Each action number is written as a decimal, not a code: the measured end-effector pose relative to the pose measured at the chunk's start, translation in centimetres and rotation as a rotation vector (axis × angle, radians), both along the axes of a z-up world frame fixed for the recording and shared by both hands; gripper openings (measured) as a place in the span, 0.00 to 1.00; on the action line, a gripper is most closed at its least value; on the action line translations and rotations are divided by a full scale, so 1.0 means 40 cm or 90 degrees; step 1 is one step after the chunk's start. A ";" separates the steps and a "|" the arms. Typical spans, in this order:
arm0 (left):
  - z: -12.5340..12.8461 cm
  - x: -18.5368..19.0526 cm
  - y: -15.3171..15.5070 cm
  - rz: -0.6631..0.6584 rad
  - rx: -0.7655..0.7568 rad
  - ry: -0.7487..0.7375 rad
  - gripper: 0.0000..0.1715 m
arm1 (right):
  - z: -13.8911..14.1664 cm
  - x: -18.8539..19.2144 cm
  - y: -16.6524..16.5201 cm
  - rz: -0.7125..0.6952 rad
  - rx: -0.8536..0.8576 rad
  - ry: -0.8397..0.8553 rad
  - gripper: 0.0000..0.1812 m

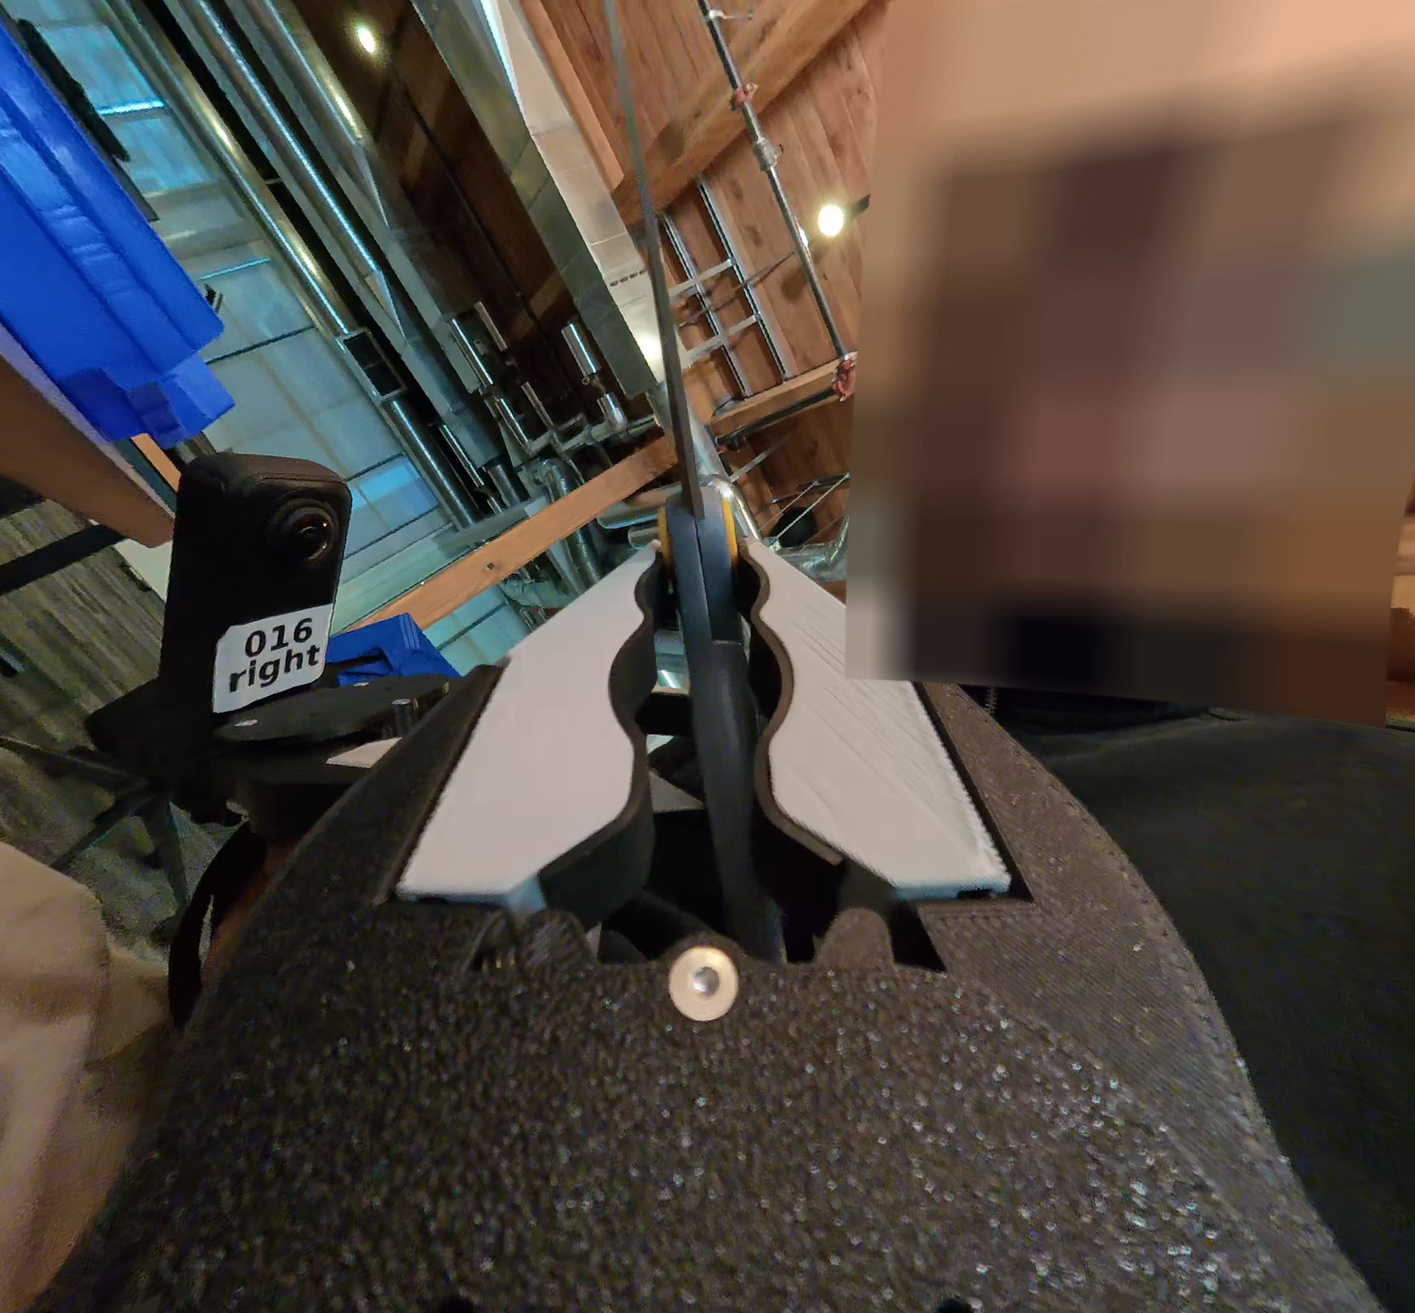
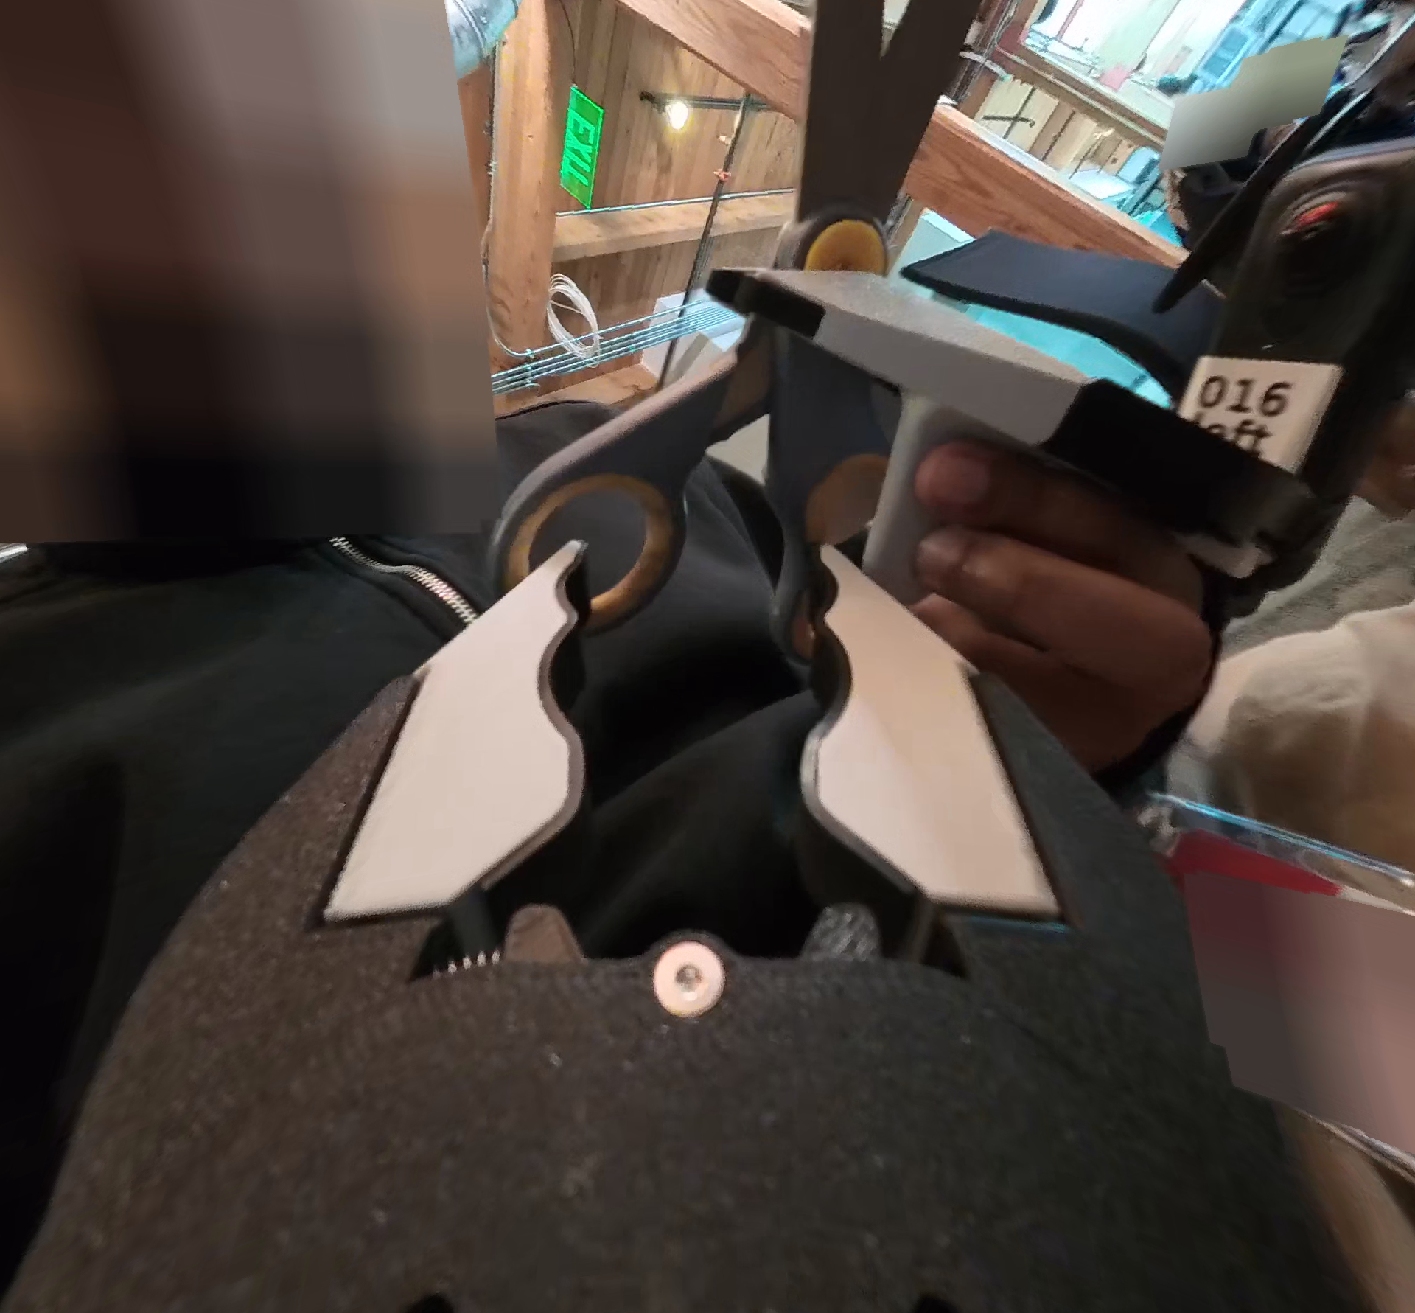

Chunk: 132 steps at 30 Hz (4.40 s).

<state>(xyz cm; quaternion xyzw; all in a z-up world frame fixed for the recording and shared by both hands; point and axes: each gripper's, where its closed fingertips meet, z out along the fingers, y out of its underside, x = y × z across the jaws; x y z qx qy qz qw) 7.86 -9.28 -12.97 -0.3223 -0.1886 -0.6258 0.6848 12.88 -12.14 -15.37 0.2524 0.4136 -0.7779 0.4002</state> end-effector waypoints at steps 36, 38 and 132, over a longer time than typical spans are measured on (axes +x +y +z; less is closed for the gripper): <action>-0.040 -0.072 0.019 0.123 -0.168 0.150 0.16 | -0.085 -0.049 0.017 -0.147 0.254 0.099 0.22; -0.040 -0.054 0.026 0.103 -0.175 0.170 0.15 | -0.078 -0.032 -0.001 -0.109 0.226 0.088 0.23; 0.222 -0.502 0.087 0.512 -0.340 0.898 0.25 | 0.312 -0.187 0.077 0.042 0.126 -0.179 0.25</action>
